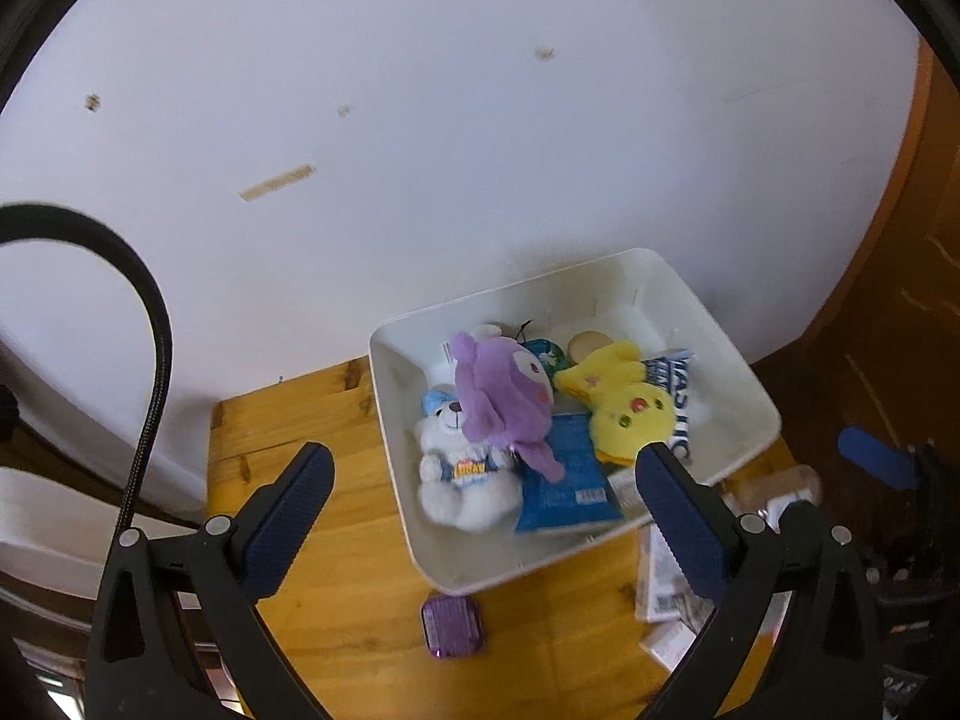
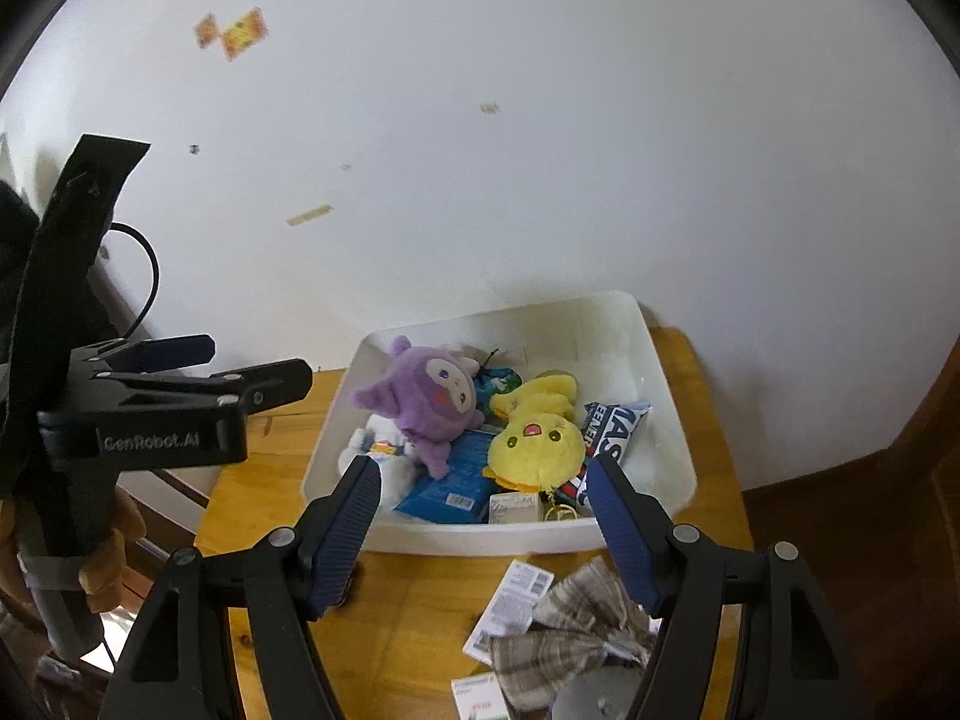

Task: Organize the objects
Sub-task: 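Open both tools to drop the plush toys into the tray and withdraw, then reach to the white medicine box with the left tool while the right tool reaches the pink tissue pack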

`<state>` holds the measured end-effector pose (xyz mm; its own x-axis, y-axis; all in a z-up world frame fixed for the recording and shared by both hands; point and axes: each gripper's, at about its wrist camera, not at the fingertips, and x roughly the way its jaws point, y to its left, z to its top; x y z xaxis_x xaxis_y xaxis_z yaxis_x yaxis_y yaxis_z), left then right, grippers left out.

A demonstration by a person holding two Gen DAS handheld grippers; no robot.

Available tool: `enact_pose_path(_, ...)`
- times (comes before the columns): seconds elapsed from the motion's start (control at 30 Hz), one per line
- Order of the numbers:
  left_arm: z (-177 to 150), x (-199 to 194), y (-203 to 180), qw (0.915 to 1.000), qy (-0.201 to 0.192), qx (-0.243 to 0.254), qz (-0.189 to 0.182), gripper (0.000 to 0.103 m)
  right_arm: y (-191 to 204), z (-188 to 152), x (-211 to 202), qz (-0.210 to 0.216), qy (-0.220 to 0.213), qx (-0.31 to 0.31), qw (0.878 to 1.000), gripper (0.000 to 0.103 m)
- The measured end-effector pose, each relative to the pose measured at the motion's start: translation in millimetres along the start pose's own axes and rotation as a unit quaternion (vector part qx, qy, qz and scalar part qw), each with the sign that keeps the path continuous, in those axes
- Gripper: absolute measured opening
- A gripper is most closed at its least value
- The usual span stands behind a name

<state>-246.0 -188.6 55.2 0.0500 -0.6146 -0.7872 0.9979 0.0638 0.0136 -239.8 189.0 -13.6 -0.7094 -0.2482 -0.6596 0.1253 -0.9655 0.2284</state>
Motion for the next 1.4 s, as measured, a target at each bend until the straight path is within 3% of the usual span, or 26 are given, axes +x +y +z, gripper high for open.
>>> enact_pose_path(0.37,-42.7,-88.0,-17.3,0.9988,-0.04,0.006,-0.027,0.101,24.0,-27.8,-102.4,-0.032,-0.047,-0.052,0.997,0.072)
enact_pose_path(0.43,-50.9,-97.2,-24.4,0.9989,-0.042,-0.008,-0.019,0.101,25.2,-37.1,-120.5,-0.037,-0.051,-0.059,0.996,0.072)
enact_pose_path(0.7,-74.8,-133.2,-60.1,0.997,-0.058,0.016,-0.049,0.101,12.8,-69.3,-168.6,-0.061,-0.063,-0.061,0.994,0.075)
enact_pose_path(0.73,-76.5,-134.9,-63.2,0.9915,-0.062,-0.103,0.05,0.101,9.5,-73.9,-173.6,-0.065,-0.065,-0.06,0.994,0.075)
enact_pose_path(1.07,-89.8,-122.3,-98.7,0.9945,-0.046,-0.084,0.042,0.101,-20.9,-112.2,-191.8,-0.076,-0.053,-0.036,0.995,0.075)
enact_pose_path(1.4,-103.8,-72.4,-111.0,0.9933,-0.024,-0.105,0.042,0.101,-51.3,-147.5,-166.0,-0.071,-0.015,0.001,0.997,0.075)
